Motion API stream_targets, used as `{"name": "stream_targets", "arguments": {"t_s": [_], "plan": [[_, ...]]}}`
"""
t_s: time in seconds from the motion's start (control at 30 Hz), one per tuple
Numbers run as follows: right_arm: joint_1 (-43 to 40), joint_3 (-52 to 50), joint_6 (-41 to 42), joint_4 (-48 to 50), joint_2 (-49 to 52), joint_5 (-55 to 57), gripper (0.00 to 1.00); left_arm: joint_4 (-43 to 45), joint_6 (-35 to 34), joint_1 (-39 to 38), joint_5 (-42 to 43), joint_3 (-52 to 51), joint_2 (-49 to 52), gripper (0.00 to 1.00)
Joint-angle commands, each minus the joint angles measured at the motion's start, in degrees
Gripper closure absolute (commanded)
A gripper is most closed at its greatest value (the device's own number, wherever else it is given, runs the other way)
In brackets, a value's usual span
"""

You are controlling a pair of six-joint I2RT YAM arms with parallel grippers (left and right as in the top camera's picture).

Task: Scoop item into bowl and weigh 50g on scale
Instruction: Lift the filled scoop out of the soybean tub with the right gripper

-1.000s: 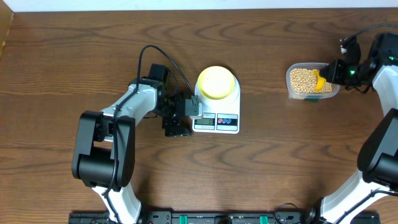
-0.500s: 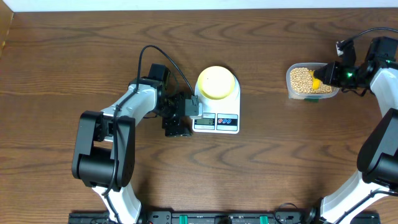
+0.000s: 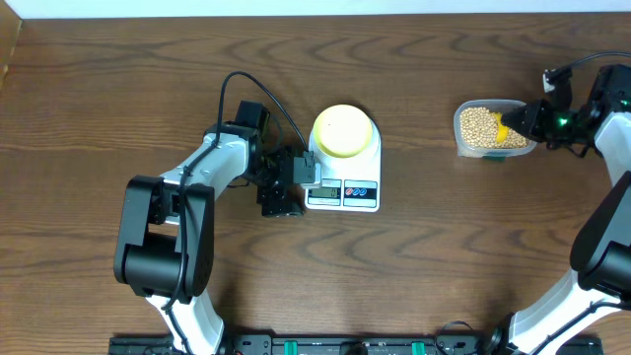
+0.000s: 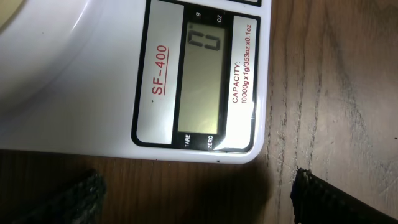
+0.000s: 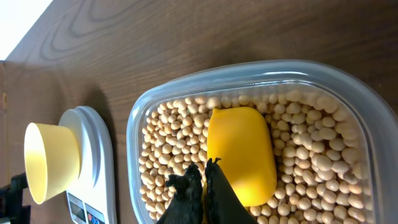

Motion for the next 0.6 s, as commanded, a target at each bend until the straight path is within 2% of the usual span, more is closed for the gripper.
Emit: {"name": "stream_targets", "arguments": {"t_s": [0.0,0.57], "plan": [[-0.15,-1.33,1.40,-0.98,1.79,-3.93,0.99,-0.02,0.98,-0.11,0.70,-0.61,0.35,0.02],[-8.17,-1.33,1.38,0.59,1.79,-19.08,0.99,-0.02,0.98,-0.11,0.72,-0.61,0.35,0.02]]}}
